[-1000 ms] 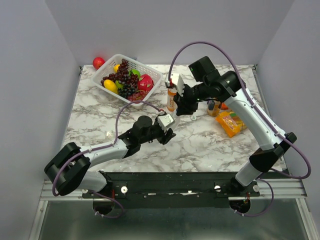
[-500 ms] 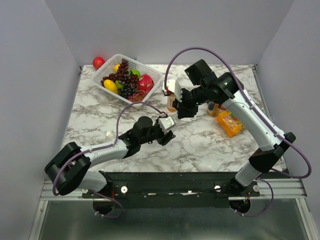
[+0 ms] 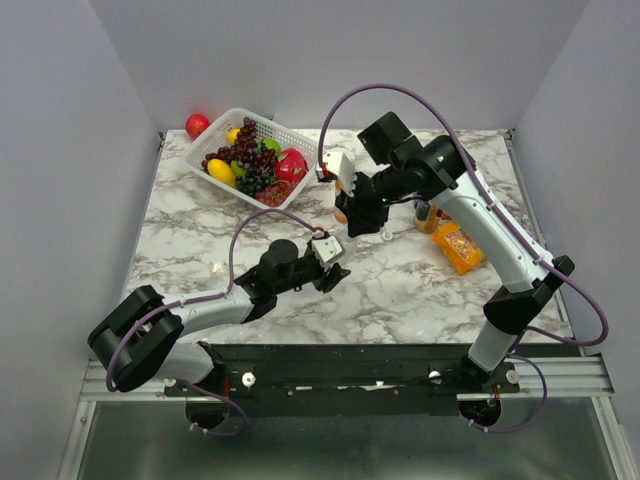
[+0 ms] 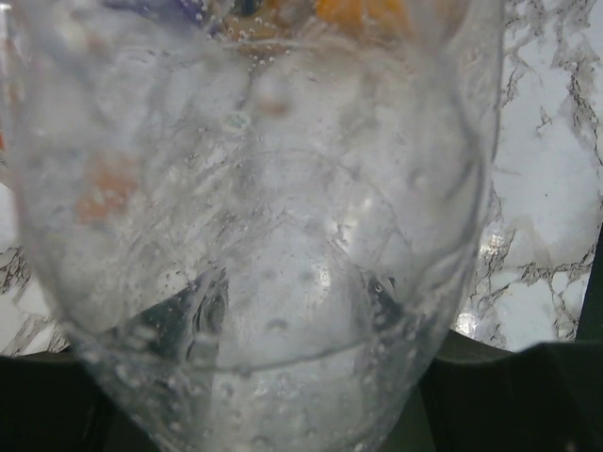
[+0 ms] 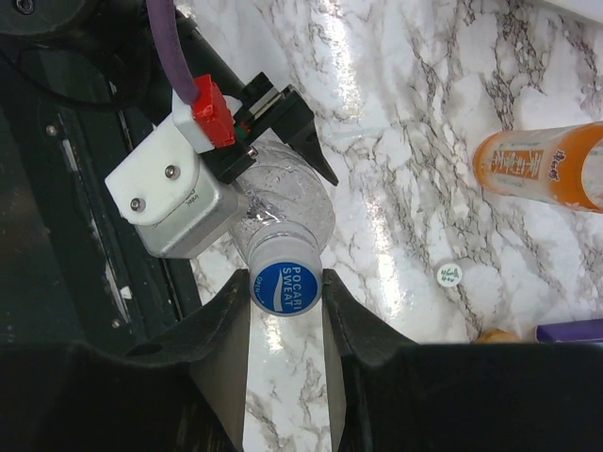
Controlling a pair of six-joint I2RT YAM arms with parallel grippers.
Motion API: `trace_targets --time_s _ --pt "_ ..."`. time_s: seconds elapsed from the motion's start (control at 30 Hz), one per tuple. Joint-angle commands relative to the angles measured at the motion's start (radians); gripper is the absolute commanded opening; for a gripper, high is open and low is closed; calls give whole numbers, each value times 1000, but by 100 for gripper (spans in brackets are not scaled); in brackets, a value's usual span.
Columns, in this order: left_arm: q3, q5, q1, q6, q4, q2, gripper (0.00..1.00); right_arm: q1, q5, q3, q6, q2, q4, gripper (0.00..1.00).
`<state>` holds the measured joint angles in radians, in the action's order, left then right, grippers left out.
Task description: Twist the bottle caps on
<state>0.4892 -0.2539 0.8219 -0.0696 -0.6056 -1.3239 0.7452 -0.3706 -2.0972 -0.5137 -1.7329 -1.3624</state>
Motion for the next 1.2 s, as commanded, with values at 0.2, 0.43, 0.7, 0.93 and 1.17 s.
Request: trace_targets --time_s 0.2,0.43,0.7,0.93,1.17 --pt "-1 -42 17 -52 -155 28 0 -7 50 -70 26 -37 -83 43" --pt "12 -45 17 -42 -148 -4 0 -7 47 -70 29 -31 -92 46" --pt "29 -45 17 -36 -138 -31 0 -7 55 -80 40 -27 -86 53" --pt "29 -44 17 -30 -137 -38 0 -7 45 -83 35 -22 -84 57" --pt "26 -44 17 -19 -149 -46 0 -7 1 -86 41 -16 -93 59"
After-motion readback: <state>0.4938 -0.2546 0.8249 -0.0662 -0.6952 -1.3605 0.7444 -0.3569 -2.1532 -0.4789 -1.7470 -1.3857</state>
